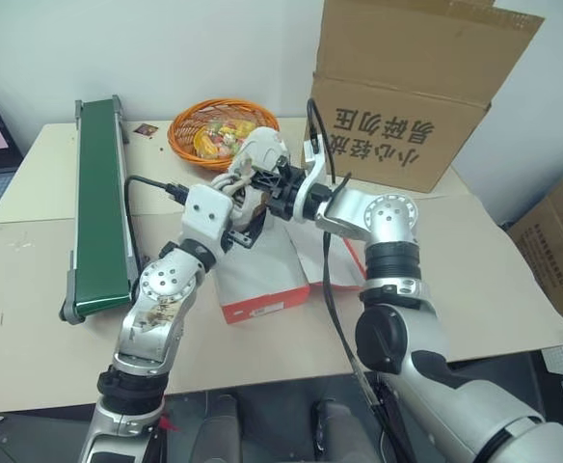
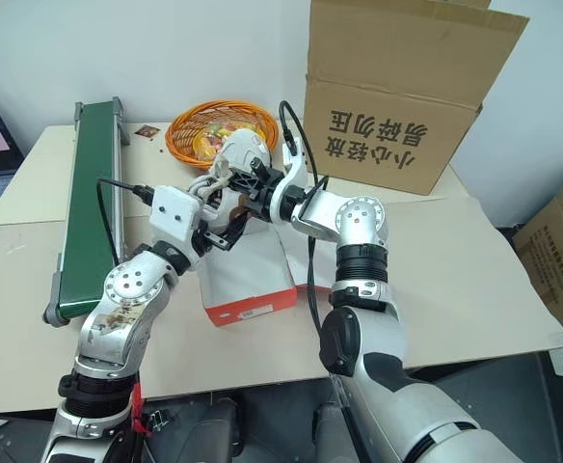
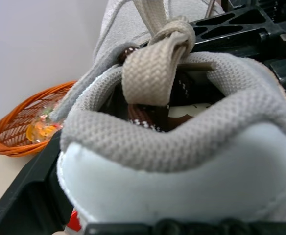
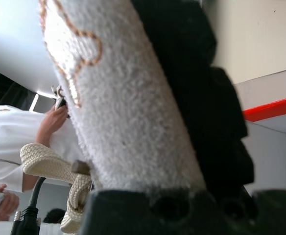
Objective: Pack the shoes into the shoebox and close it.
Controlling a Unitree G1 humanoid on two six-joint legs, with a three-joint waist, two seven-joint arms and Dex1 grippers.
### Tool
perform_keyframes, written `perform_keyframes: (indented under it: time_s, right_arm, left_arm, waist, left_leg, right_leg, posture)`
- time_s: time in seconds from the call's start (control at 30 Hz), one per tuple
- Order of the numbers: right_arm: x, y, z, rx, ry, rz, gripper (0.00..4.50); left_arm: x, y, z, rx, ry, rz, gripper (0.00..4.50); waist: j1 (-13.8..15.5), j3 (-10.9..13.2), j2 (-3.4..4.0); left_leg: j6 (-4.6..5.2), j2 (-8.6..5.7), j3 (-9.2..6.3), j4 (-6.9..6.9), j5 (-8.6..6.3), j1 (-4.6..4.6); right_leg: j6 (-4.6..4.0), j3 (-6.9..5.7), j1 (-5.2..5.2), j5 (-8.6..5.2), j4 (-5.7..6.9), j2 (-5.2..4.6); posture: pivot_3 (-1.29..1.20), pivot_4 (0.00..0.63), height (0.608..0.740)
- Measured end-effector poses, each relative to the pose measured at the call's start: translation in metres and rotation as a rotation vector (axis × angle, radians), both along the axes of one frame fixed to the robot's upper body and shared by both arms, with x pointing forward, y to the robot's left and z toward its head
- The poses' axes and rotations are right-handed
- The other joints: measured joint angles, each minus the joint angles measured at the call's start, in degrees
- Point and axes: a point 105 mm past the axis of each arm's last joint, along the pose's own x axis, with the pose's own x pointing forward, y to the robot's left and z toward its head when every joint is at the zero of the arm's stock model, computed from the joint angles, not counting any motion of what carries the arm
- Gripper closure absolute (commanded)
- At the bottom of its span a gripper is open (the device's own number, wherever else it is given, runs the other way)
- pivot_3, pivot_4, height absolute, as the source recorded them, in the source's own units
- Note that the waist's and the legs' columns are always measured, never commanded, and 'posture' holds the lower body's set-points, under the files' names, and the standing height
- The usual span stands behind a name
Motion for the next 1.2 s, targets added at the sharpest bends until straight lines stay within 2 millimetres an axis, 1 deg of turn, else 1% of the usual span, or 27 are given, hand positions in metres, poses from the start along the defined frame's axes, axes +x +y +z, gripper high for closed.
perform_keyframes:
  time_s: [0.13,0.23,0.33,0.4,0.43,0.47,0.53,0.6,0.63,0.67,0.7,0.73,0.8,0.93,1.03,1.07,1.17,1.2]
  right_arm:
    - [0.006,-0.006,0.002,-0.015,0.006,-0.058,3.88]
    - [0.018,-0.016,0.004,-0.045,0.001,-0.165,3.88]
    - [0.031,-0.030,0.021,-0.073,-0.045,-0.268,3.88]
    - [0.040,-0.048,0.041,-0.089,-0.110,-0.347,3.88]
    - [0.042,-0.054,0.047,-0.116,-0.142,-0.367,3.88]
    - [0.043,-0.060,0.048,-0.191,-0.185,-0.377,3.88]
    - [0.042,-0.065,0.040,-0.355,-0.236,-0.359,3.88]
    - [0.038,-0.062,0.024,-0.509,-0.261,-0.298,3.88]
    - [0.032,-0.062,0.010,-0.625,-0.284,-0.236,3.88]
    - [0.028,-0.062,-0.001,-0.685,-0.280,-0.192,3.88]
    - [0.023,-0.062,-0.018,-0.762,-0.267,-0.130,3.88]
    - [0.018,-0.064,-0.029,-0.803,-0.261,-0.083,3.88]
    - [0.014,-0.068,-0.027,-0.848,-0.294,-0.044,3.88]
    - [0.010,-0.073,-0.033,-0.944,-0.329,0.018,3.88]
    - [0.007,-0.076,-0.039,-0.994,-0.313,0.052,3.88]
    - [0.006,-0.075,-0.042,-1.004,-0.301,0.066,3.88]
    - [-0.001,-0.065,-0.062,-1.012,-0.200,0.148,3.88]
    - [-0.003,-0.061,-0.063,-1.009,-0.180,0.167,3.88]
  left_arm:
    - [0.000,0.000,-0.001,-0.004,0.001,0.005,0.09]
    - [-0.001,0.001,-0.004,-0.003,0.009,0.010,0.09]
    - [0.000,0.004,-0.005,0.001,0.010,0.029,0.09]
    - [-0.001,0.007,-0.008,0.002,0.015,0.043,0.09]
    - [-0.001,0.007,-0.008,0.002,0.015,0.047,0.09]
    - [0.000,0.006,-0.008,0.000,0.015,0.049,0.09]
    - [0.000,0.007,-0.008,0.000,0.013,0.056,0.09]
    - [0.000,0.008,-0.008,-0.004,0.011,0.060,0.09]
    - [0.000,0.007,-0.007,-0.008,0.008,0.057,0.09]
    - [-0.001,0.008,-0.006,-0.010,0.002,0.059,0.09]
    - [-0.001,0.009,-0.004,-0.012,-0.009,0.061,0.09]
    - [0.000,0.010,-0.004,-0.013,-0.012,0.064,0.09]
    - [0.000,0.011,-0.003,-0.016,-0.015,0.069,0.09]
    - [-0.001,0.010,-0.003,-0.028,-0.023,0.069,0.09]
    - [-0.001,0.010,-0.004,-0.036,-0.019,0.076,0.09]
    - [-0.001,0.010,-0.004,-0.037,-0.019,0.076,0.09]
    - [-0.001,0.009,-0.005,-0.043,-0.019,0.075,0.09]
    - [-0.001,0.009,-0.005,-0.044,-0.019,0.075,0.09]
  waist:
    - [0.08,0.00,0.00]
    - [0.02,0.00,0.00]
    - [0.11,0.01,0.01]
    - [0.17,0.01,0.01]
    - [0.17,0.01,0.01]
    - [0.15,0.01,0.01]
    - [0.01,0.01,0.01]
    - [-0.34,0.01,0.01]
    - [-0.41,0.01,0.01]
    - [-0.40,0.01,0.01]
    - [-0.37,0.01,0.02]
    - [-0.28,0.01,0.02]
    - [-0.12,0.02,0.05]
    - [0.03,-0.01,0.03]
    - [0.04,-0.01,0.03]
    - [-0.04,-0.01,0.03]
    - [-0.49,0.01,0.06]
    - [-0.51,0.05,0.11]
  left_leg:
    - [0.00,0.00,0.00,0.01,0.00,0.01]
    - [0.00,0.00,0.00,0.00,0.00,0.01]
    - [0.00,-0.01,0.00,0.00,0.00,0.00]
    - [0.00,-0.01,0.00,-0.01,0.00,-0.01]
    - [0.00,0.00,0.00,0.00,0.00,0.00]
    - [0.00,-0.01,0.00,-0.01,0.00,0.00]
    - [0.00,0.00,0.01,-0.02,0.00,0.01]
    - [0.00,0.01,0.01,-0.04,0.00,0.03]
    - [0.00,0.00,0.00,-0.05,0.00,0.02]
    - [0.00,0.01,0.00,-0.03,0.00,0.02]
    - [0.00,0.00,0.01,-0.04,0.00,0.01]
    - [0.00,0.00,0.00,0.00,0.00,0.01]
    - [0.00,-0.01,0.01,0.01,0.00,0.06]
    - [0.00,-0.01,0.01,0.02,-0.01,0.12]
    - [-0.01,0.00,0.01,0.00,-0.01,0.12]
    - [-0.01,0.00,0.02,-0.01,-0.01,0.12]
    - [0.00,0.00,0.02,-0.02,0.00,0.06]
    - [0.00,0.00,0.02,-0.02,0.00,0.04]
  right_leg:
    - [0.00,0.00,0.01,0.00,0.00,0.00]
    - [0.00,0.00,-0.01,0.00,0.00,0.00]
    - [0.01,0.00,0.00,0.00,-0.01,0.00]
    - [0.01,0.00,0.01,-0.01,-0.05,0.00]
    - [0.01,0.00,0.02,-0.01,-0.05,0.00]
    - [0.01,0.00,0.02,-0.01,-0.05,0.00]
    - [-0.01,0.01,0.00,-0.01,-0.05,0.00]
    - [-0.02,0.02,-0.02,-0.01,-0.02,0.00]
    - [-0.03,0.02,-0.03,-0.02,-0.01,0.00]
    - [-0.04,0.02,-0.02,-0.03,0.01,0.00]
    - [-0.04,0.03,-0.04,-0.03,0.01,0.00]
    - [-0.04,0.03,-0.02,-0.03,0.01,0.00]
    - [-0.02,0.04,0.04,-0.04,0.01,0.00]
    - [-0.02,0.04,0.09,-0.04,0.00,0.00]
    - [-0.02,0.04,0.08,-0.05,0.00,0.00]
    - [-0.02,0.04,0.06,-0.05,0.00,0.00]
    - [-0.03,0.05,-0.08,-0.03,0.07,0.00]
    - [-0.03,0.05,-0.10,-0.03,0.09,0.01]
  posture:
    - [0.00,0.150,0.709]
    - [0.00,0.150,0.709]
    - [0.00,0.150,0.709]
    - [0.00,0.150,0.709]
    - [0.00,0.150,0.709]
    - [0.00,0.150,0.709]
    - [0.00,0.150,0.709]
    - [0.00,0.150,0.709]
    - [0.00,0.150,0.709]
    - [0.00,0.150,0.709]
    - [0.00,0.150,0.709]
    - [0.00,0.150,0.709]
    - [0.00,0.150,0.709]
    - [0.00,0.150,0.709]
    - [0.00,0.150,0.709]
    - [0.00,0.150,0.709]
    - [0.00,0.150,0.709]
    - [0.00,0.150,0.709]
